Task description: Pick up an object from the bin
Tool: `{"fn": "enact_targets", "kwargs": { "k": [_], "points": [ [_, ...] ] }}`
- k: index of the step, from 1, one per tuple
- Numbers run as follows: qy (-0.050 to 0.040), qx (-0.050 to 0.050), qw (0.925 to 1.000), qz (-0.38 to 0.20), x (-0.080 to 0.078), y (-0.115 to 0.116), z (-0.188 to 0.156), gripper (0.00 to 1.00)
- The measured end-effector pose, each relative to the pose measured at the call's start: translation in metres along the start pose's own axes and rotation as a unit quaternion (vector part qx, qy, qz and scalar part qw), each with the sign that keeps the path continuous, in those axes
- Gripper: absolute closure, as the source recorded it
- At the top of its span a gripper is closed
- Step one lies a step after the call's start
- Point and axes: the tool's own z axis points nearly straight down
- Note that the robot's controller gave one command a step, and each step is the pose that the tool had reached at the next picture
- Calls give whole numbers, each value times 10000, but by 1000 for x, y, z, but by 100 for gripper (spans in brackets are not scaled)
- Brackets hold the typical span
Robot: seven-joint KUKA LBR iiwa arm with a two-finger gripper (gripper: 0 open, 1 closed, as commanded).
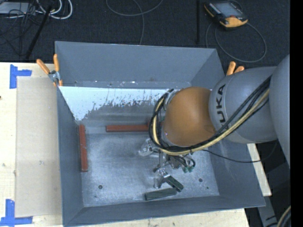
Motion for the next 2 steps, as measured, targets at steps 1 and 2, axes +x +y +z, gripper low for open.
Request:
{"fn": "enact_targets", "kwargs": {
  "k": [1,2],
  "points": [
    [7,3,9987,-502,5,-19,28,0],
    [11,-8,9982,-593,50,-66,26,100]
  ]
}}
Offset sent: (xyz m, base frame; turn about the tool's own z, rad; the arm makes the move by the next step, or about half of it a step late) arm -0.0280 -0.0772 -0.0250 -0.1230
